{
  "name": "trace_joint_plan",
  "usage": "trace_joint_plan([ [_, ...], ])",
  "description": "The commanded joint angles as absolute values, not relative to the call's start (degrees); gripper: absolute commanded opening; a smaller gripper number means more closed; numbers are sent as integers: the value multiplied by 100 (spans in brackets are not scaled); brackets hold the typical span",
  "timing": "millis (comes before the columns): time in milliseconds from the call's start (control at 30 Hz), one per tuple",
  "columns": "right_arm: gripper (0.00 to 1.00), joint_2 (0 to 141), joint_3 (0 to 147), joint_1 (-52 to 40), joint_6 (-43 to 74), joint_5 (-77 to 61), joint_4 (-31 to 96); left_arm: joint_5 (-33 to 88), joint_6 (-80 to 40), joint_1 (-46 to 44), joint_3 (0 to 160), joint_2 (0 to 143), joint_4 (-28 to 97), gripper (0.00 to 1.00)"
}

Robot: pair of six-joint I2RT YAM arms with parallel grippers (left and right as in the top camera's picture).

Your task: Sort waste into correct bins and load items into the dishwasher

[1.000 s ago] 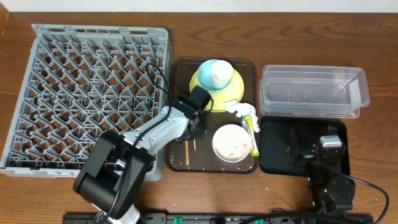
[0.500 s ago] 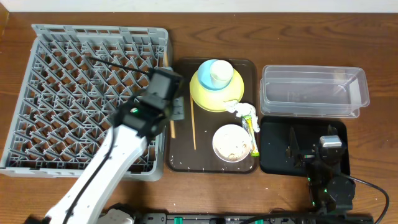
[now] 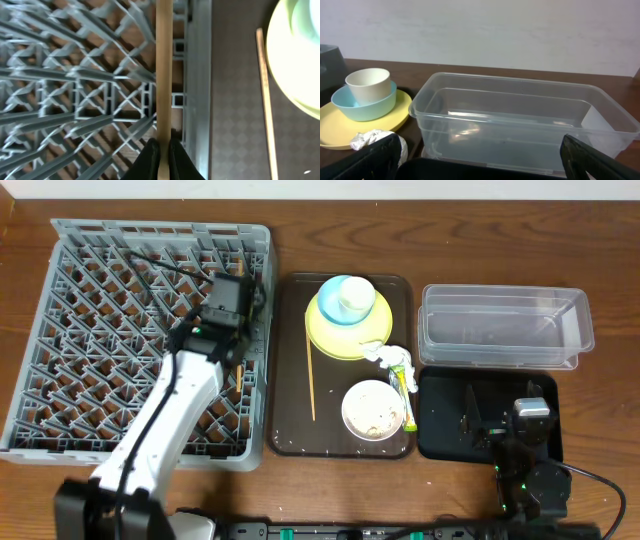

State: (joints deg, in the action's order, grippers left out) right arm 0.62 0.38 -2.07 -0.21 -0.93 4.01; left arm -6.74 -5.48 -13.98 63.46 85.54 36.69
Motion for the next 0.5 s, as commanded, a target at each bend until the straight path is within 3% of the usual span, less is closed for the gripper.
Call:
trace_joint_plan([
  [0,99,38,32,-117,60,-137,423,-517,-213,-1378,6377,8836,3583,8],
  [333,99,38,32,-117,60,-137,423,-843,-217,-1378,6377,9015,3551,8],
  [367,99,38,32,-117,60,-137,423,-843,-217,-1378,6377,9015,3551,12],
  [400,99,38,32,-117,60,-137,423,-845,-217,-1378,6377,9015,3551,24],
  [467,99,38,32,-117,60,-137,423,-854,-217,-1378,6377,9015,3551,31],
])
